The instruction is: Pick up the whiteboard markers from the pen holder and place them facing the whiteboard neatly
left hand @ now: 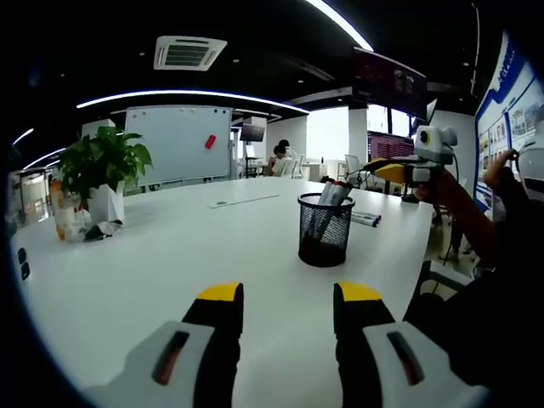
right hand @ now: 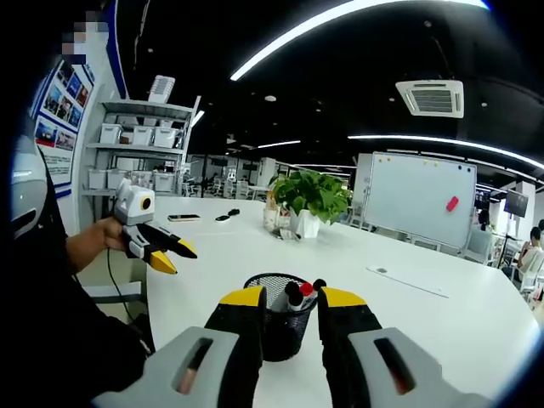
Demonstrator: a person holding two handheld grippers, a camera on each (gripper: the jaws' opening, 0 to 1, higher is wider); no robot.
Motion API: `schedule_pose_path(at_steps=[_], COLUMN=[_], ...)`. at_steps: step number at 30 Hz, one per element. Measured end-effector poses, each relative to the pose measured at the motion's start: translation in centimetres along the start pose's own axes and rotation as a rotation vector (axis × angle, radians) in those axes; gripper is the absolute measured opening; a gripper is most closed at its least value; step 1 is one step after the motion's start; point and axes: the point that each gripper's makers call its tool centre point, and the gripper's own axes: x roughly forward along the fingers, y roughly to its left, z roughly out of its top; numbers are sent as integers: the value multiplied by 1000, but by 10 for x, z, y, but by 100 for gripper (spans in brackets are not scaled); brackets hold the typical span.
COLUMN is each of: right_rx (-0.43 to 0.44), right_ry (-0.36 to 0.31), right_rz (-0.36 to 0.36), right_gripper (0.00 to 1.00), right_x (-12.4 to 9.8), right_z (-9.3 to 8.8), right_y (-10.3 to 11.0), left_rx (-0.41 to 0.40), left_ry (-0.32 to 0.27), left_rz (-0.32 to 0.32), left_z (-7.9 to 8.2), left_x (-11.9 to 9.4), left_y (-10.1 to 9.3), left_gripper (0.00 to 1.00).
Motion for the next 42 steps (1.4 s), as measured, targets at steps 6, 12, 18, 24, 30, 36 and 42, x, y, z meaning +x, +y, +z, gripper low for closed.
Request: schedule_pose_path(at_steps=[6,12,18,24,30,36,42], right_rx=[-5,17,10,4,-27,-36,-38], right_ry=[52,90,98,111,144,124,125], right_rz=[-14,11,29,25,34,21,18], right_gripper=[25,25,24,24,13,13,13], right_x=[14,25,30,36,45,48,45], right_z=[-13,-21,-22,-24,-30,-26,-24], right_y=[-9,-8,-4,-5,-2,1,3], left_rx=[2,2,9,8,8,4,3], left_ry=[-1,0,0,3,4,8,11], left_rz=[3,10,1,3,-3,-3,-4], left_z=[0,1,3,2,2,0,-1], left_x=[-2,-3,0,-1,0,0,1], left_y=[1,3,0,0,-1,-1,-1], left_gripper=[44,44,44,43,43,43,43])
